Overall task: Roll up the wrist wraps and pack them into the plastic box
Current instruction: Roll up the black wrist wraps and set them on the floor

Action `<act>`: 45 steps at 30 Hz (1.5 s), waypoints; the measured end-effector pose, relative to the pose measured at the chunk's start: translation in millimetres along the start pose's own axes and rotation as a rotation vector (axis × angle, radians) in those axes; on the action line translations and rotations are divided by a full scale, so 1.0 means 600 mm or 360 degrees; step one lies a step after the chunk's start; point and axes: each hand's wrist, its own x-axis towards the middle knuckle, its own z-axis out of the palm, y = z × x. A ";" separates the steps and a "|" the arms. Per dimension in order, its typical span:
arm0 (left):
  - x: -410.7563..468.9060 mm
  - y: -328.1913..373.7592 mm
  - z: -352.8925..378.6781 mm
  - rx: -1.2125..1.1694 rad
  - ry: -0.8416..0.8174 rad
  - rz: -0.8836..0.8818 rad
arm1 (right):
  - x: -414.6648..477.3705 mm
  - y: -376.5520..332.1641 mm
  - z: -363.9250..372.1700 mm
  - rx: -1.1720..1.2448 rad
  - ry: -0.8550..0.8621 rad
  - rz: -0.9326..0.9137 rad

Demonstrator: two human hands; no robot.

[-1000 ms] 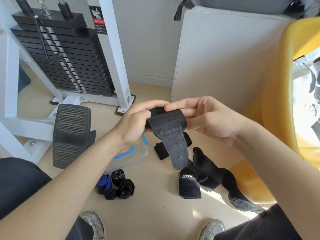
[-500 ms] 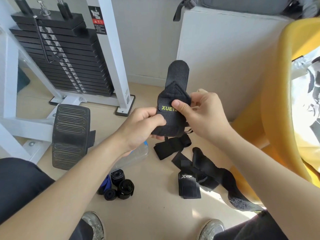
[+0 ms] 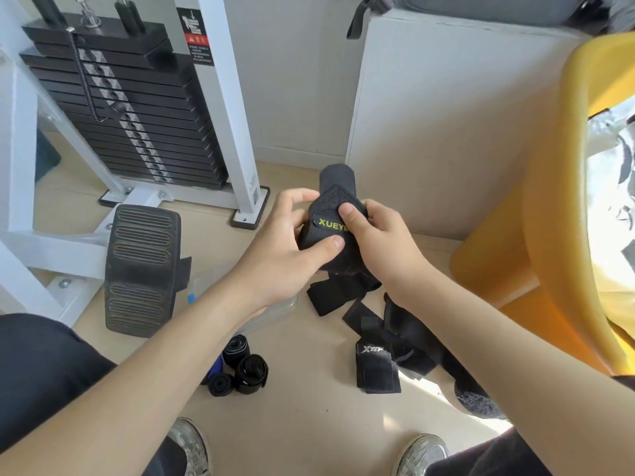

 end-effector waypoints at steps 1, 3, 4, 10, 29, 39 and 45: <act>-0.001 0.002 0.001 -0.0020 0.0030 0.0025 | -0.001 -0.002 0.001 0.0183 -0.0032 0.0088; -0.003 0.006 0.004 -0.0063 0.0098 0.0107 | -0.001 -0.009 0.002 0.0405 -0.0081 0.0152; -0.003 0.009 0.005 -0.0048 0.0131 0.0171 | -0.002 -0.012 0.004 0.0442 -0.0090 0.0143; -0.007 0.017 -0.002 0.0217 0.0158 0.0389 | -0.027 -0.015 0.016 0.0503 -0.0489 0.0274; -0.001 0.015 0.004 -0.0228 0.0006 -0.0221 | -0.029 -0.019 -0.009 0.0003 -0.0091 -0.0174; 0.000 -0.010 -0.009 -0.0045 -0.0050 -0.0091 | -0.030 -0.002 -0.001 0.0307 -0.0011 0.0153; -0.020 -0.003 -0.008 0.0316 -0.0151 0.0058 | -0.026 0.004 0.013 0.0433 -0.0177 0.0309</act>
